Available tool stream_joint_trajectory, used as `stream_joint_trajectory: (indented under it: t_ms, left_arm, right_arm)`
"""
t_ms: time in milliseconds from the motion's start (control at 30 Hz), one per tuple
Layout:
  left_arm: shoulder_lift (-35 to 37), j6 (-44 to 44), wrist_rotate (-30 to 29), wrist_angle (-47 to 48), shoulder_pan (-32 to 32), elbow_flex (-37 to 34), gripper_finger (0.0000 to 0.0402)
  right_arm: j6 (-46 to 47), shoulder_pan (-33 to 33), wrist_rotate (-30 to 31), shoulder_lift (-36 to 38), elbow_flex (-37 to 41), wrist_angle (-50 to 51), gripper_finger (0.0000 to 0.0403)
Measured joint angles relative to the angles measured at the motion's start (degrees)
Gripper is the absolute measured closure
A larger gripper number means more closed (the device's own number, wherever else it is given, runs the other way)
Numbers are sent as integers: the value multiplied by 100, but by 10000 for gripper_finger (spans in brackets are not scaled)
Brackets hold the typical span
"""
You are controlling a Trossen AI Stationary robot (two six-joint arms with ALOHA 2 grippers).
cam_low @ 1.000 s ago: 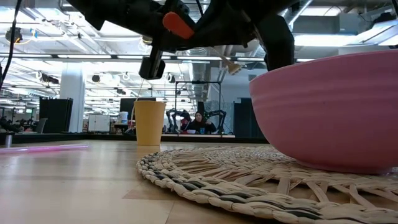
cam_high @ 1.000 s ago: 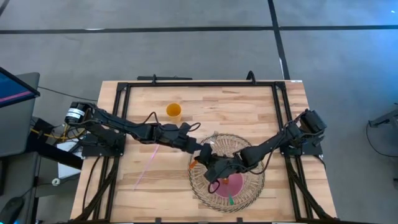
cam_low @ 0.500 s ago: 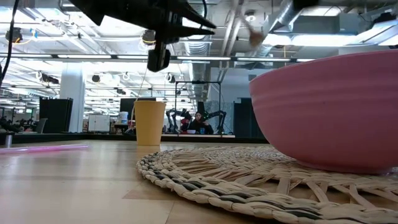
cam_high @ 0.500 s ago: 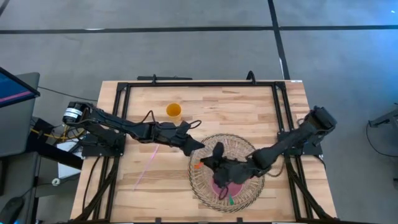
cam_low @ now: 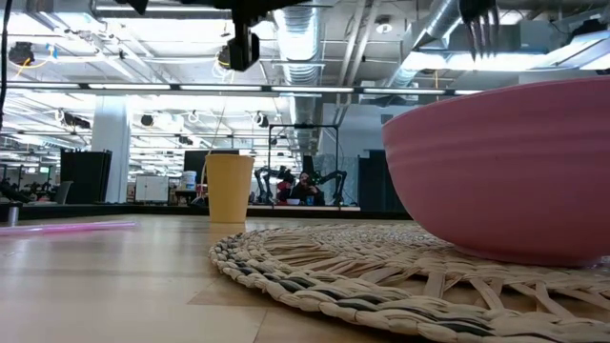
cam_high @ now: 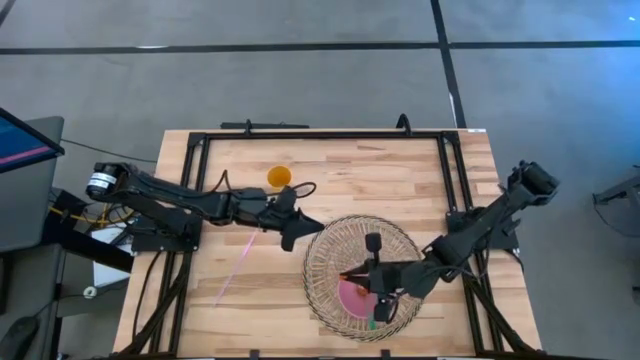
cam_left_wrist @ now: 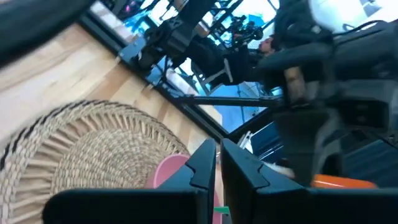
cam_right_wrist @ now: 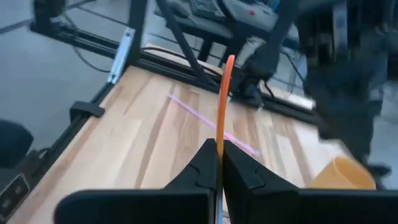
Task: Pick & Place Utensil
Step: Put the white and orange fork into the pink bowl
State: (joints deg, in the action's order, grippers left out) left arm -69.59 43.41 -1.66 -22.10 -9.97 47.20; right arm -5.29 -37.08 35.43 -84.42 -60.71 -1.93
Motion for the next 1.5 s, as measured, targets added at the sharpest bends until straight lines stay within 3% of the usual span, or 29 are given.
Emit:
stream_joint_trajectory:
  t_ms: [300,600,867,1500]
  left_arm:
    - [192,-436,13,29,1,-7,380]
    - [193,-635,43,21,0,-7,380]
    - [193,-637,45,21,1,-7,380]
    - [191,-637,47,21,1,-7,380]
  right_arm:
    - [1161,-241,314,-708,-2,-864,402]
    - [1487,-380,1223,-1434,0,-841,403]
    - [1568,-417,1262,-1974,-2,-516,403]
    - [1682,-317,792,-1992,-6,281,375]
